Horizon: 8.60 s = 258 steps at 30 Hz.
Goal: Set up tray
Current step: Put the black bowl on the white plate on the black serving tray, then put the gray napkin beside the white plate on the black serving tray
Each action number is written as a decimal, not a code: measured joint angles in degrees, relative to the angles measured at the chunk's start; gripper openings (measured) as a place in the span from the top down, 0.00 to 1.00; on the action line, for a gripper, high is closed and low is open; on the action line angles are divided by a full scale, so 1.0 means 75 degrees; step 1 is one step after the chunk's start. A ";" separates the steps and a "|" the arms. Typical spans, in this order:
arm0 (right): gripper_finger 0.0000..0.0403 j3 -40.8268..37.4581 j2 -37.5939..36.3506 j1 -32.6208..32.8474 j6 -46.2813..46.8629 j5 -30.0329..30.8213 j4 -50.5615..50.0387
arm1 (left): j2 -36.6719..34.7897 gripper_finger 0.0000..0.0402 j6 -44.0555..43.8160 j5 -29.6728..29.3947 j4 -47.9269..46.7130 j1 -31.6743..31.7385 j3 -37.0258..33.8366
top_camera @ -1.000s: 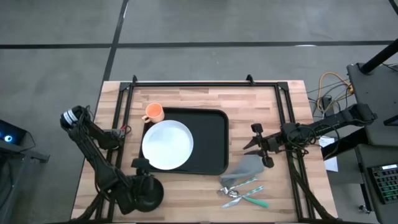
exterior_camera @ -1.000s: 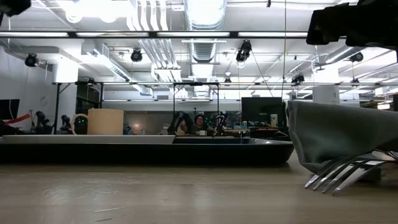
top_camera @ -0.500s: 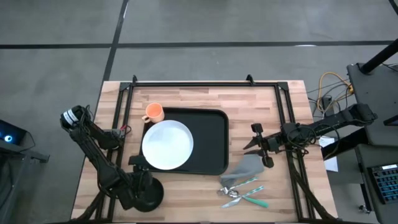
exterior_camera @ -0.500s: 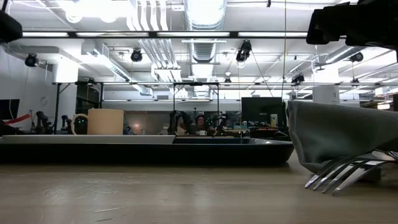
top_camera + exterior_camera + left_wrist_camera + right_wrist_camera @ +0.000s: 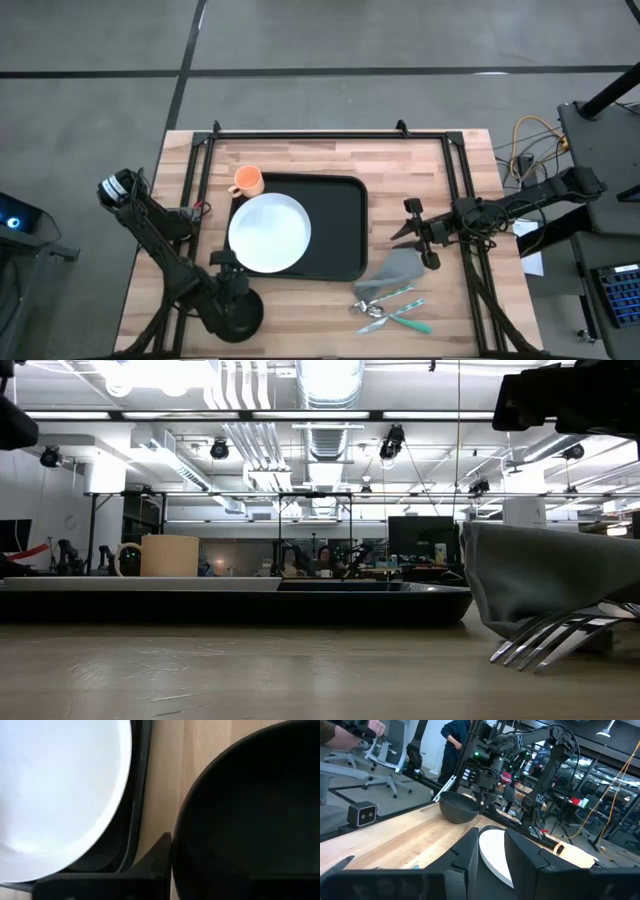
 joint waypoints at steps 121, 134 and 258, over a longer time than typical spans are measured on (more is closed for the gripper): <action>0.80 0.0003 0.0000 0.0005 0.0268 0.0188 0.0094 | -0.4026 0.77 0.4382 -0.2469 0.4913 -0.0334 -0.2789; 0.80 0.0003 0.0000 0.0012 0.1591 0.0169 0.0109 | -0.5874 0.77 0.5442 -0.0848 0.6470 -0.1341 -0.4589; 0.98 0.5059 0.3795 -0.0194 0.3705 0.6093 -0.7330 | -0.9719 0.77 0.6406 -0.0359 0.7149 -0.1332 -0.7081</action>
